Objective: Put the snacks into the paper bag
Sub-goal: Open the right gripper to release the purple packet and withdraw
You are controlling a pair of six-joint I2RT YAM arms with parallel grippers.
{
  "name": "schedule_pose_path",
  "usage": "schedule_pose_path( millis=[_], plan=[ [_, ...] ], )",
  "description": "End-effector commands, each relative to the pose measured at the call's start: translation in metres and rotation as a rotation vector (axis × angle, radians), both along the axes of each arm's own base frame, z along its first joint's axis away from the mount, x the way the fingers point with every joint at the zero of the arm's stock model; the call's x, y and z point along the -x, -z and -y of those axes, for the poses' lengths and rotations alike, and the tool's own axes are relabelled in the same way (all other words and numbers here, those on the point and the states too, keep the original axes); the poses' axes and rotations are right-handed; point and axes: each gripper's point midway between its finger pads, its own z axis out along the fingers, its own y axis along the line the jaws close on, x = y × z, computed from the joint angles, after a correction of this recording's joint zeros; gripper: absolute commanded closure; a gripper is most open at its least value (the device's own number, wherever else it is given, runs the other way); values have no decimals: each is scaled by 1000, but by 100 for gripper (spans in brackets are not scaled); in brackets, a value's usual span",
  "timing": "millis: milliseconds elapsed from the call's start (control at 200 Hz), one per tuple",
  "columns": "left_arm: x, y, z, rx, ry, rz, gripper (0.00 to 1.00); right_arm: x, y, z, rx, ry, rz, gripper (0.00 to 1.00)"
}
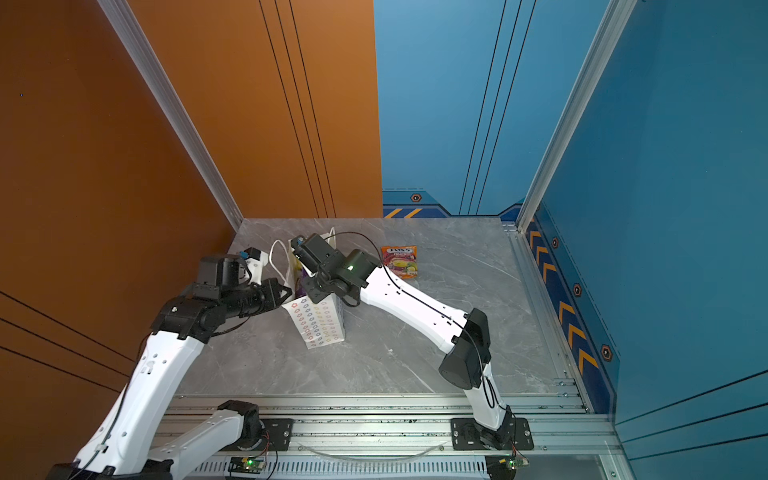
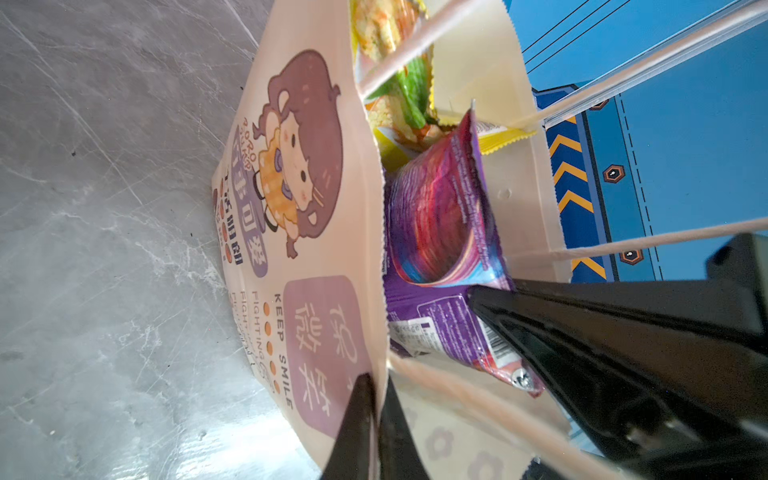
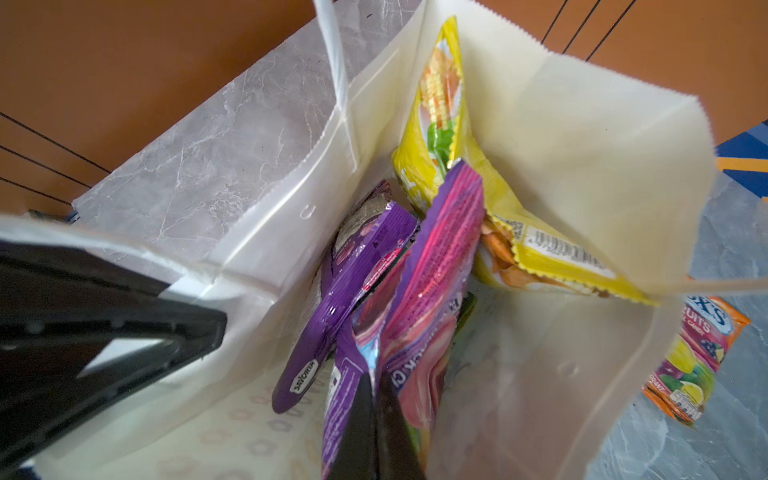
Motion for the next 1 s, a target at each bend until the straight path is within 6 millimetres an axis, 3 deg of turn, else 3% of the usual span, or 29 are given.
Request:
schedule_pose_path(
  millis=[0,50,200,375,470,561,596,621,756,996],
  plan=[
    [0,-5,2,16,16,22,92,-8,12,3,33,38,-18,100],
    [1,-5,2,17,16,22,92,-13,31,0,65,48,-35,100],
    [0,-3,2,13,17,19,92,-21,54,2,96,73,-69,100],
    [-1,-3,2,13,20,17,92,-28,66,1,93,88,-100,95],
    [-1,-3,2,12,19,17,92,-28,45,1,43,81,-93,84],
    [0,-3,1,12,17,19,92,-25,7,2,-49,63,-71,73],
    [0,-2,1,11,16,18,92,-25,1,0,-72,56,-70,69],
    [-1,-2,1,10,15,18,92,-20,-25,5,-121,47,-47,67],
    [-1,-2,1,11,14,19,92,-9,-78,15,-244,21,-3,56],
    [0,-4,0,14,14,24,92,6,-135,51,-484,7,12,47]
  ],
)
